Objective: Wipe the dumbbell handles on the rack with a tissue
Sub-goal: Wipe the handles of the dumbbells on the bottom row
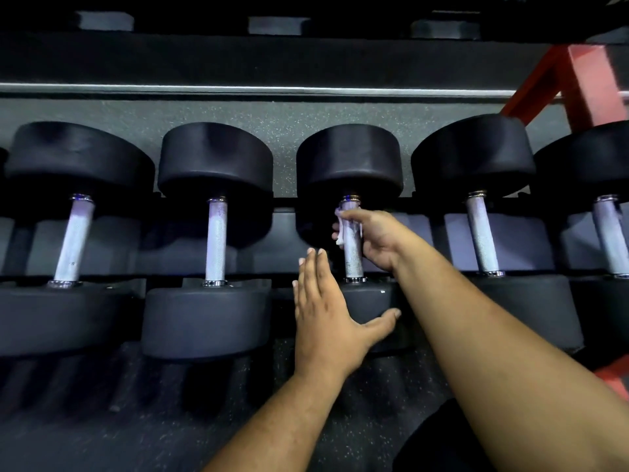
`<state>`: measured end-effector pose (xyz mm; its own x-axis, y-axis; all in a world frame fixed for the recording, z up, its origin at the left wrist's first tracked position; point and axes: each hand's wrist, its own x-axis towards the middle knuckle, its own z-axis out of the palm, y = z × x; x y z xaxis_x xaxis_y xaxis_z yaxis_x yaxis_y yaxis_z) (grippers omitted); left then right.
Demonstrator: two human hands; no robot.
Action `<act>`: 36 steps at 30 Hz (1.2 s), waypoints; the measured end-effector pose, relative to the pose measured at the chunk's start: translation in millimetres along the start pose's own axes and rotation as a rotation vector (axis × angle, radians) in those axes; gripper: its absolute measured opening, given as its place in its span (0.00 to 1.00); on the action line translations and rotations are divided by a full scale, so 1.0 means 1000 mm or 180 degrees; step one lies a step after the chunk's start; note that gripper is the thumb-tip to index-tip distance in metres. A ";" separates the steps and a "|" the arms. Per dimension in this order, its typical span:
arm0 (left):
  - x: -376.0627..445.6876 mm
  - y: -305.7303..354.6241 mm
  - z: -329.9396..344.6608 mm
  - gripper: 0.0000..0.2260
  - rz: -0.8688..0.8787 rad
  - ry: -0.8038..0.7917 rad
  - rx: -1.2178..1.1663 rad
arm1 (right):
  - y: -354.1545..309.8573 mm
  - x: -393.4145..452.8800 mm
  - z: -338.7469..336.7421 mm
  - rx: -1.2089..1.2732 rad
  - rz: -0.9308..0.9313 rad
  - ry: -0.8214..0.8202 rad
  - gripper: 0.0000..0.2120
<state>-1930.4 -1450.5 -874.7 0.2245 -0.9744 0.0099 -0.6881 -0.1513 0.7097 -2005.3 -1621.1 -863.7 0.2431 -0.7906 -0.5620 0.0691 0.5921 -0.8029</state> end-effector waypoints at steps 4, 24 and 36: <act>0.000 0.000 -0.002 0.60 -0.0005 0.0000 -0.0004 | -0.016 -0.011 -0.024 -0.0100 0.0168 -0.0167 0.05; -0.001 0.000 0.001 0.59 0.0010 0.0028 0.0061 | -0.008 -0.024 -0.026 -0.0922 0.0405 -0.0339 0.08; -0.001 0.000 0.001 0.59 0.0040 0.0033 0.0074 | -0.013 -0.037 -0.050 -0.1269 0.0568 -0.0636 0.10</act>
<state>-1931.3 -1449.8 -875.3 0.2230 -0.9745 0.0260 -0.7067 -0.1432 0.6929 -2063.6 -1607.3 -842.7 0.4013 -0.6134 -0.6802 -0.3576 0.5787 -0.7329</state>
